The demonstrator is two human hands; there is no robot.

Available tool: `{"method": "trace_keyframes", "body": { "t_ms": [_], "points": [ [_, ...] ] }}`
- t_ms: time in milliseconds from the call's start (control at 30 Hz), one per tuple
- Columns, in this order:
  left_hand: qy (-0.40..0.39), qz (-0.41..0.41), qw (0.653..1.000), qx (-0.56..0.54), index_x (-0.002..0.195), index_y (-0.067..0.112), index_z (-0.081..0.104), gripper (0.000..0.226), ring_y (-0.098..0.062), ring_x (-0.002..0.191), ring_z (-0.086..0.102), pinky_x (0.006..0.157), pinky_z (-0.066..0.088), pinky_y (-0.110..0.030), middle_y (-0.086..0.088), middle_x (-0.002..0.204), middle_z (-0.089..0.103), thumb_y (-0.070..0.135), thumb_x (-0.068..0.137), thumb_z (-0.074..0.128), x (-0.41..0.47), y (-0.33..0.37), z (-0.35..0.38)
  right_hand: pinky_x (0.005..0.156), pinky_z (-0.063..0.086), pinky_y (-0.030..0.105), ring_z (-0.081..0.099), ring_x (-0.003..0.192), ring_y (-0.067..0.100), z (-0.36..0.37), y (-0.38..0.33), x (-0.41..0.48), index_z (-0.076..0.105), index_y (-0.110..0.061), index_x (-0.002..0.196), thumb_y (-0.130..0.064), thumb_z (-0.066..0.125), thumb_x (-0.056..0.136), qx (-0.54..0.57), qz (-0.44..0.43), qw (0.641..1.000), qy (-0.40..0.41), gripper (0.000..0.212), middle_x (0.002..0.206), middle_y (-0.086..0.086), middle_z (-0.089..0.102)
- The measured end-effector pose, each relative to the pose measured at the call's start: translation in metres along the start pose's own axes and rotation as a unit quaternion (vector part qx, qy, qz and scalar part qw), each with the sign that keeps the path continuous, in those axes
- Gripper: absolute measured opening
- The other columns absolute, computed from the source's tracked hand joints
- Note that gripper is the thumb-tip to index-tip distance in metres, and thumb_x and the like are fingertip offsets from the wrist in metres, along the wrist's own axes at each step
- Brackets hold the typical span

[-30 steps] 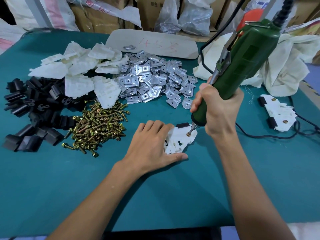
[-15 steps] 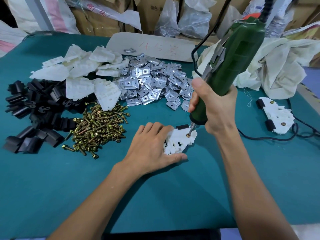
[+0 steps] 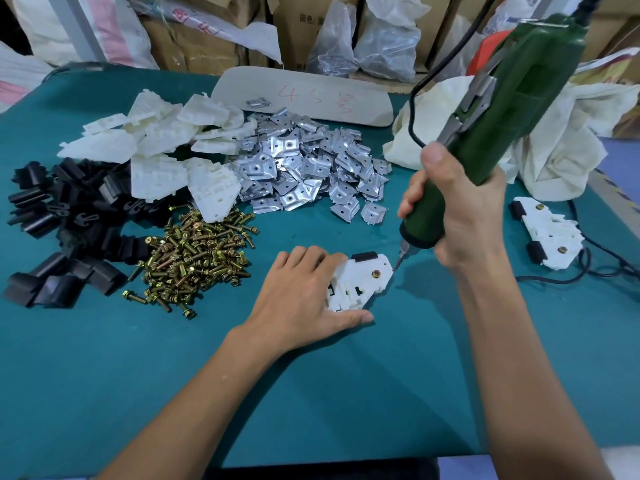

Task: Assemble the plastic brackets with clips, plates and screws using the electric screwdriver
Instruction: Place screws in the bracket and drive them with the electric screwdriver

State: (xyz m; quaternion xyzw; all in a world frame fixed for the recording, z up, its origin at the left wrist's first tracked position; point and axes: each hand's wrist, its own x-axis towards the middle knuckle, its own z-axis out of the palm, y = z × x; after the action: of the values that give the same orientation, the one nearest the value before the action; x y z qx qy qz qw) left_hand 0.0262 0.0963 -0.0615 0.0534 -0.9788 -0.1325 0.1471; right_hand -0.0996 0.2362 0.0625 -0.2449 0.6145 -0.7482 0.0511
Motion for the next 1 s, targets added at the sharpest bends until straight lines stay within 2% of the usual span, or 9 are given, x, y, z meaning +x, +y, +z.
{"method": "trace_keyframes", "body": {
  "t_ms": [133,333,400,467,633,767,867,933,1000],
  "points": [
    [0.002,-0.006,1.000,-0.014,0.134,0.029,0.056,0.097,-0.016,0.103,0.046,0.092,0.036,-0.032,0.010,0.109,0.055,0.099,0.070,0.032,-0.001,0.000,0.000,0.051,0.052,0.031,0.057,0.051,0.020,-0.021,-0.003,-0.008,0.069,-0.027,0.072,-0.045,0.082,0.075,-0.020,0.086,0.996,0.001,0.023,0.063,0.001,0.061],
    [-0.011,-0.018,0.999,-0.036,0.137,0.030,0.051,0.098,-0.015,0.108,0.045,0.094,0.034,-0.032,0.011,0.113,0.054,0.099,0.071,0.033,-0.001,0.001,-0.001,0.055,0.058,0.036,0.062,0.060,0.013,-0.059,0.020,-0.029,0.059,-0.014,0.102,-0.051,0.081,0.080,-0.238,0.242,0.940,-0.038,0.048,0.076,0.002,0.064],
    [-0.015,-0.021,0.999,-0.042,0.138,0.030,0.050,0.098,-0.014,0.109,0.044,0.094,0.034,-0.031,0.011,0.115,0.053,0.098,0.071,0.033,-0.002,0.000,-0.002,0.068,0.060,0.045,0.068,0.070,0.021,-0.067,0.029,-0.036,0.062,-0.016,0.100,-0.059,0.073,0.085,-0.349,0.244,0.903,-0.051,0.046,0.083,0.005,0.071],
    [-0.016,-0.029,0.998,-0.049,0.139,0.030,0.050,0.097,-0.013,0.110,0.043,0.094,0.032,-0.029,0.011,0.117,0.053,0.097,0.071,0.036,-0.003,0.000,-0.004,0.075,0.054,0.042,0.068,0.081,0.022,-0.070,0.034,-0.042,0.063,-0.024,0.091,-0.068,0.066,0.085,-0.472,0.228,0.849,-0.058,0.045,0.084,-0.002,0.071],
    [-0.021,-0.062,0.993,-0.103,0.139,0.034,0.049,0.093,-0.008,0.109,0.038,0.093,0.028,-0.026,0.016,0.118,0.051,0.095,0.069,0.044,-0.004,0.000,-0.009,0.055,0.034,0.029,0.057,0.068,0.010,-0.067,0.039,-0.047,0.058,-0.021,0.073,-0.070,0.065,0.083,-0.582,0.183,0.790,-0.069,0.051,0.071,-0.001,0.062],
    [-0.009,-0.104,0.976,-0.193,0.134,0.039,0.050,0.084,-0.004,0.106,0.039,0.093,0.035,-0.028,0.021,0.115,0.051,0.092,0.069,0.051,-0.004,0.000,-0.014,0.058,0.034,0.029,0.057,0.076,0.019,-0.067,0.039,-0.047,0.058,-0.017,0.077,-0.071,0.060,0.086,-0.623,0.177,0.757,-0.091,0.055,0.080,0.003,0.060],
    [0.015,-0.126,0.955,-0.267,0.129,0.044,0.051,0.079,0.004,0.105,0.043,0.088,0.035,-0.019,0.026,0.112,0.052,0.095,0.068,0.045,-0.006,-0.002,-0.017,0.085,0.043,0.035,0.056,0.106,0.029,-0.064,0.038,-0.056,0.068,-0.021,0.115,-0.060,0.063,0.089,-0.608,0.130,0.783,-0.027,0.047,0.106,0.004,0.062],
    [0.034,-0.135,0.945,-0.294,0.126,0.046,0.051,0.076,0.007,0.109,0.045,0.086,0.034,-0.014,0.029,0.111,0.053,0.096,0.068,0.042,-0.006,-0.003,-0.018,0.089,0.046,0.036,0.059,0.097,0.024,-0.053,0.032,-0.068,0.069,-0.028,0.116,-0.047,0.067,0.092,-0.527,0.026,0.849,0.018,0.031,0.099,-0.004,0.064],
    [0.047,-0.140,0.941,-0.305,0.124,0.047,0.053,0.074,0.005,0.109,0.047,0.084,0.034,-0.013,0.028,0.110,0.054,0.095,0.069,0.042,-0.006,-0.003,-0.019,0.082,0.051,0.028,0.063,0.083,0.016,-0.038,0.027,-0.083,0.068,-0.040,0.114,-0.045,0.065,0.093,-0.388,-0.009,0.921,-0.037,0.021,0.089,-0.009,0.067]
  ]
}}
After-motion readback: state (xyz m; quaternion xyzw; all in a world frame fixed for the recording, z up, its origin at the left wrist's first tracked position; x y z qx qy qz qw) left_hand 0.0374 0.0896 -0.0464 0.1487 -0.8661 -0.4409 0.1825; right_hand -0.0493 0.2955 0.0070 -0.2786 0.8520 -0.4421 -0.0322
